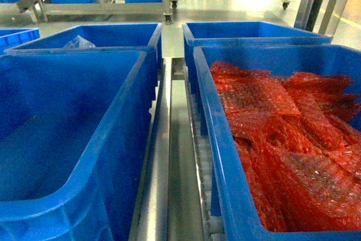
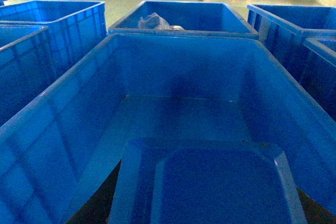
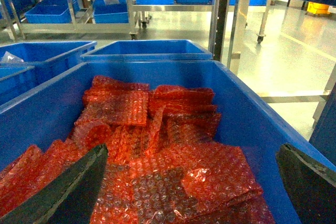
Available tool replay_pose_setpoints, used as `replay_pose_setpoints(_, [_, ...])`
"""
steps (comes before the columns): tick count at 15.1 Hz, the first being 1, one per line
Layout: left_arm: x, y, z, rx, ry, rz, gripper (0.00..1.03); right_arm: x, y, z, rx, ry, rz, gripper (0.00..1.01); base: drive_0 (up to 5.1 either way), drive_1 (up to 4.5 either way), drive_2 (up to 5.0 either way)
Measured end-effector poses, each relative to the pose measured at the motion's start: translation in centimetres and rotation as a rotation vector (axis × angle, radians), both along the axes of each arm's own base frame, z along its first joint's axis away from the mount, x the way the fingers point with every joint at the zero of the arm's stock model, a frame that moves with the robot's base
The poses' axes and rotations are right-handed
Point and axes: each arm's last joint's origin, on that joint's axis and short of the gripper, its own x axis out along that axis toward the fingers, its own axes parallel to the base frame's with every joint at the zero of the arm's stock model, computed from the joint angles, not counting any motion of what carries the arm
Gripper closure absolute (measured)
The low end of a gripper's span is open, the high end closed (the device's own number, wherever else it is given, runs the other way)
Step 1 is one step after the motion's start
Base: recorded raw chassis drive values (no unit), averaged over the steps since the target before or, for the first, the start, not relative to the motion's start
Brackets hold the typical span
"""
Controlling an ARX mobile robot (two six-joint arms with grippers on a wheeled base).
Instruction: Pick blue part to blue bin on bottom shelf
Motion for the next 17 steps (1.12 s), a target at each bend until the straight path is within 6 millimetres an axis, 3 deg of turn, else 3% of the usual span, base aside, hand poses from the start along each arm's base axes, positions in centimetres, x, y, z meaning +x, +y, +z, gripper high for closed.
replay_pose_setpoints(1, [0.0,0.0,0.0,0.000,0.000,0.000,0.60,0.0,0.0,0.0,0.000,0.000,0.000,0.03,0.0,4.27,-4.3])
replay_pose_setpoints(2, [0.4,0.2,-0.1,0.052,0.134,-0.160,0.60,0.0,0.0,0.0,0.000,0.002,-0.001,0.03,0.0,4.27,-4.3])
replay_pose_setpoints(3, [2.1,0.9,0.8,0.071,0.220,-0.474,0.60,0.0,0.0,0.0,0.000,-0.004,0.004,0.03,0.0,4.27,-4.3])
replay_pose_setpoints(4, [2.6,0.6,0.7,0.076,0.146,-0.751,0.60,0.0,0.0,0.0,0.000,0.003,-0.001,0.03,0.0,4.27,-4.3])
replay_pose_setpoints(5, [1.7,-0.8,0.5,0.035,0.041,-1.110,0.60,0.0,0.0,0.0,0.000,-0.002,0.000,0.03,0.0,4.27,-4.3])
replay_pose_setpoints(6, [0.9,-2.2,1.6,0.017,-0.111,-1.424,0.60,0.0,0.0,0.0,0.000,0.001,0.000,0.03,0.0,4.27,-4.3])
replay_pose_setpoints(7, [0.6,-2.7,2.3,0.008,-0.169,-1.543,0.60,0.0,0.0,0.0,0.000,0.000,-0.001,0.03,0.0,0.00,0.0])
replay_pose_setpoints(17, [0.8,-3.4,2.8,-0.081,-0.155,-1.512,0.60,0.0,0.0,0.0,0.000,0.000,0.000,0.03,0.0,0.00,0.0])
